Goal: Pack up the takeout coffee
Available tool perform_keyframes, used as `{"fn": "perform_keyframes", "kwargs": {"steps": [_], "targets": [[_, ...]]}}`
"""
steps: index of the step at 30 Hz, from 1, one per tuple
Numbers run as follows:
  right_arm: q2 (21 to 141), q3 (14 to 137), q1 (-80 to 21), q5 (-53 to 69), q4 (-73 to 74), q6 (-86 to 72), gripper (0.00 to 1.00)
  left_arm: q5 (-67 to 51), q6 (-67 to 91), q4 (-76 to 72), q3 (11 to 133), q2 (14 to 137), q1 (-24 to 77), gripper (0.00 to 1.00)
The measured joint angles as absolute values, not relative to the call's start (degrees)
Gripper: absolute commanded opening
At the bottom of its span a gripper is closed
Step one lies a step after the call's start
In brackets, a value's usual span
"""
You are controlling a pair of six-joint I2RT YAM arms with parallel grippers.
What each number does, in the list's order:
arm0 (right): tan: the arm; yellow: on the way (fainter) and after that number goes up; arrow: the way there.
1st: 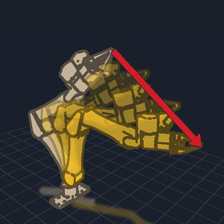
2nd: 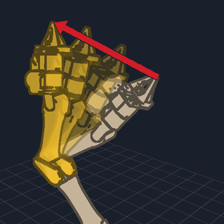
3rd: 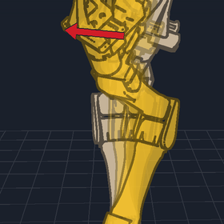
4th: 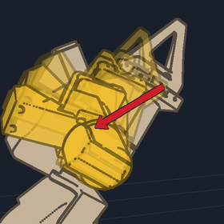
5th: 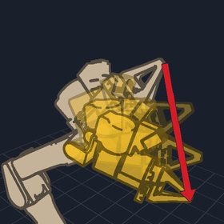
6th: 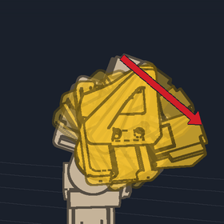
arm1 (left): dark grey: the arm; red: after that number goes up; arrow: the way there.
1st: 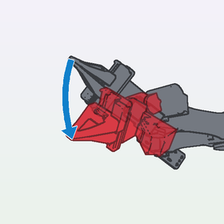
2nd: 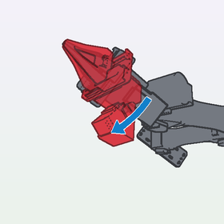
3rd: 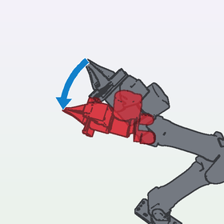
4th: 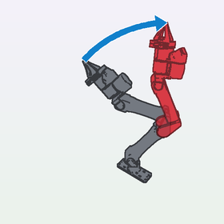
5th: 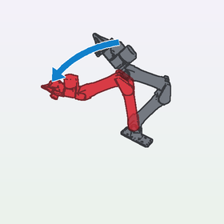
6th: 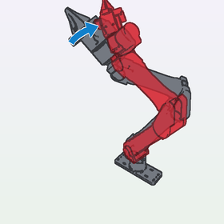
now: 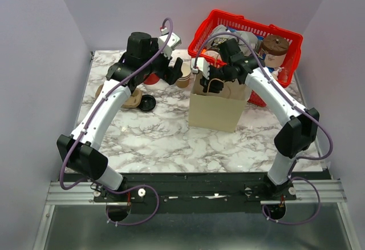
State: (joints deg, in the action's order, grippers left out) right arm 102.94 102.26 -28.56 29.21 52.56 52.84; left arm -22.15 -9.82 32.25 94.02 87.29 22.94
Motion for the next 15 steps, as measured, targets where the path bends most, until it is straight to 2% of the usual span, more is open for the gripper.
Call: {"fn": "perform_keyframes", "kwargs": {"steps": [10,15], "targets": [[96.0,105.6,-28.6,28.9,52.7,46.9,0.59,-17.1,-11.4,33.3,93.4,85.7,21.9,0.98],[88.4,105.6,-28.6,27.3,48.4,40.7,0.72,-12.5,-9.8,33.8,93.0,85.4,15.9,0.98]]}}
